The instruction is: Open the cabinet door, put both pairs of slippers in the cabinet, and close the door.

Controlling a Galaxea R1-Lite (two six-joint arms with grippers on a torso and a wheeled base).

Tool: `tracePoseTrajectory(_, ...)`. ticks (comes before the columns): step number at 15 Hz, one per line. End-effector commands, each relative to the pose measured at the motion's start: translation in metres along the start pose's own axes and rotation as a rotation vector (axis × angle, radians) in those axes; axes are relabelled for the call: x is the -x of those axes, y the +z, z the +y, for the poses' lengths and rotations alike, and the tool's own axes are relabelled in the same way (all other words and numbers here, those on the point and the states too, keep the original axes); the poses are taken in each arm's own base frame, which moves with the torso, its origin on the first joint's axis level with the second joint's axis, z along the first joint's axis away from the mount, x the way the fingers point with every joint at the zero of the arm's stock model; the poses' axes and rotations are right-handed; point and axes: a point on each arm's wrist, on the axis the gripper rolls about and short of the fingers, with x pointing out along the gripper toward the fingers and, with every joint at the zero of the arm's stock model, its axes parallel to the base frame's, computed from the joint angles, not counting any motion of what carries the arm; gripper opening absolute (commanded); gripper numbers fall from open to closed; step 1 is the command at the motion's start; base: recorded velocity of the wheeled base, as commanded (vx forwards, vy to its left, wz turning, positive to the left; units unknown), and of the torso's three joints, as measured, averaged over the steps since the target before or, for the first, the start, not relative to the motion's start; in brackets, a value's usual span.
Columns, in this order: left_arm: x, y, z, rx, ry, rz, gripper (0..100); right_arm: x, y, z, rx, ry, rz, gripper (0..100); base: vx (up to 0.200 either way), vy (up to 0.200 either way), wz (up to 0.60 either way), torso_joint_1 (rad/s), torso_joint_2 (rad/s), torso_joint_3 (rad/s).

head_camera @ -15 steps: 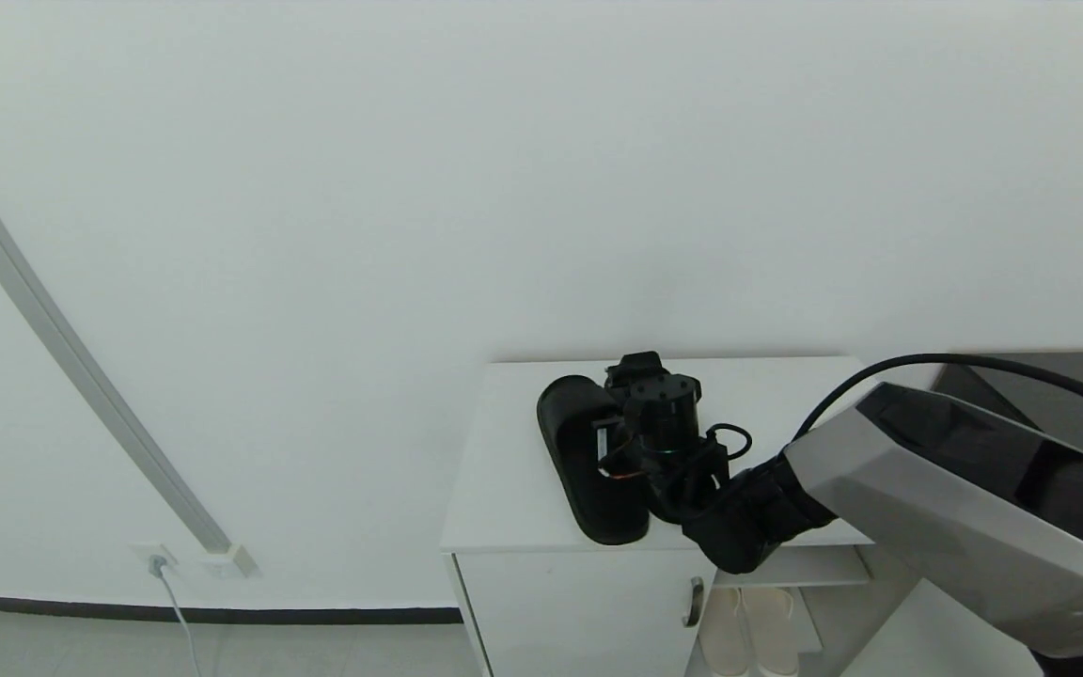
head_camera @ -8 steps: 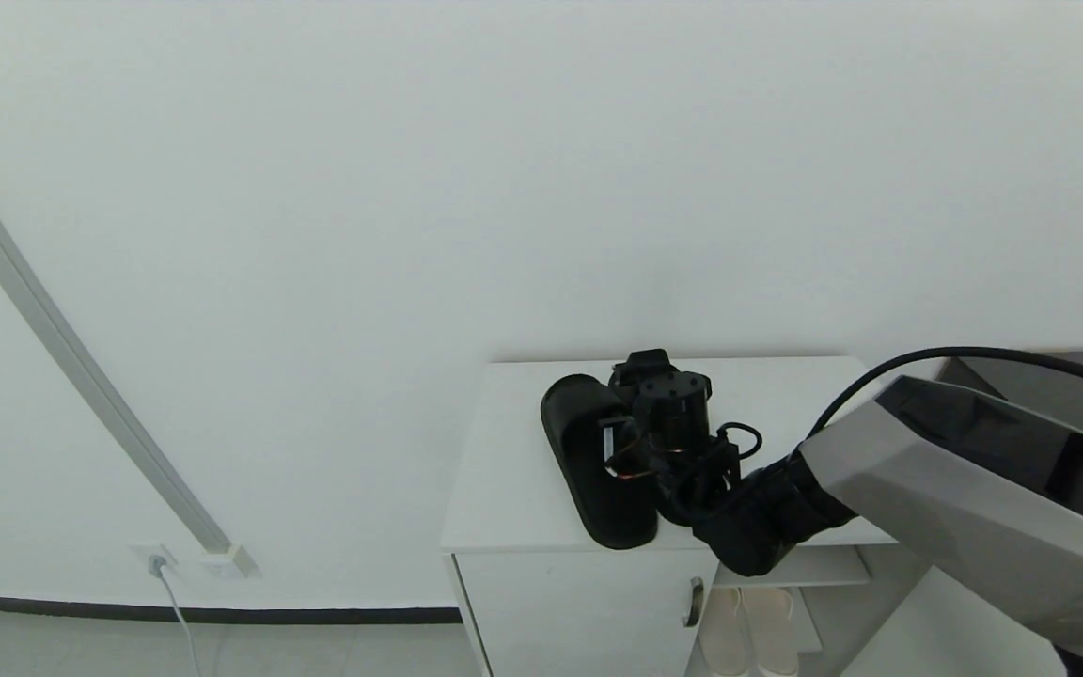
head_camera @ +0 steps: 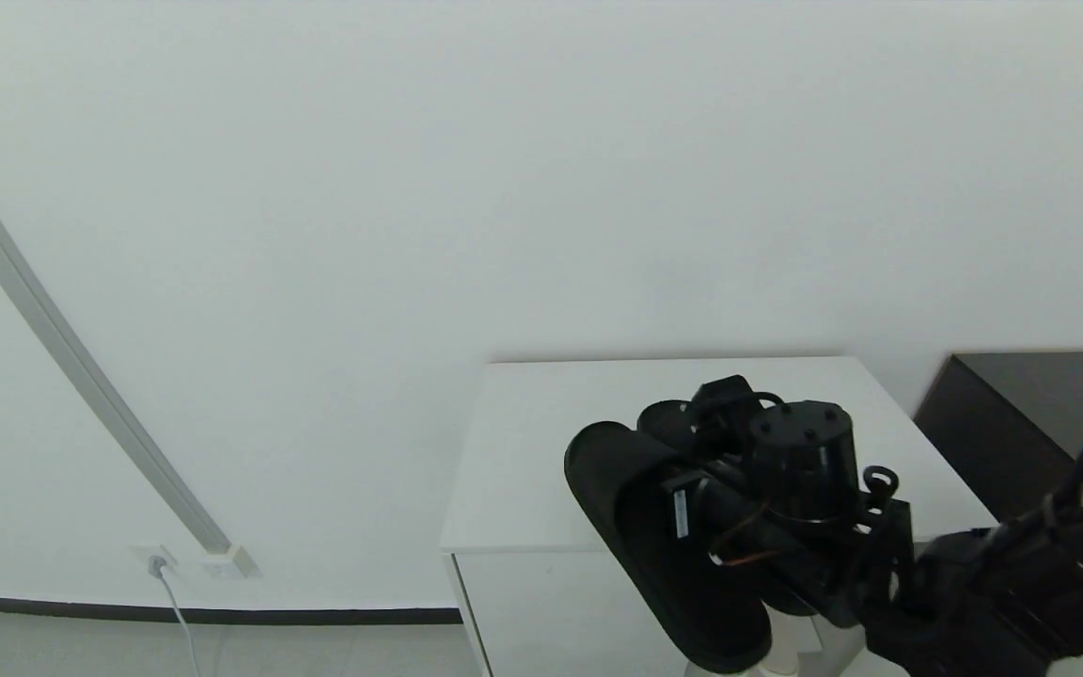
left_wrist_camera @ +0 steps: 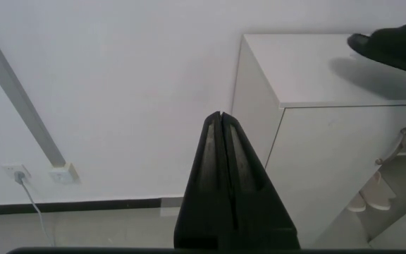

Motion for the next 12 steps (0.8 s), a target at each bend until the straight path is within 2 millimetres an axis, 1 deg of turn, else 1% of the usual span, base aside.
tracePoseTrajectory(1,-0.0001,0.0000,0.0000,0.001,0.001,0.001,0,0.0428,0.0089,0.0018,-0.006,0.056,-0.033,0,0.000,0.000,0.00,0.000,0.00,0.000)
tracePoseTrajectory(7,-0.0001,0.0000,0.0000,0.003,0.001,0.001,0,0.0436,0.0052,0.0075,0.002,0.073,-0.020,0,0.000,0.000,0.00,0.000,0.00,0.000)
tracePoseTrajectory(12,-0.0001,0.0000,0.0000,0.004,0.001,0.001,0,0.0438,0.0015,0.0083,0.008,0.076,-0.009,0,-0.200,0.000,0.00,0.003,0.00,0.001)
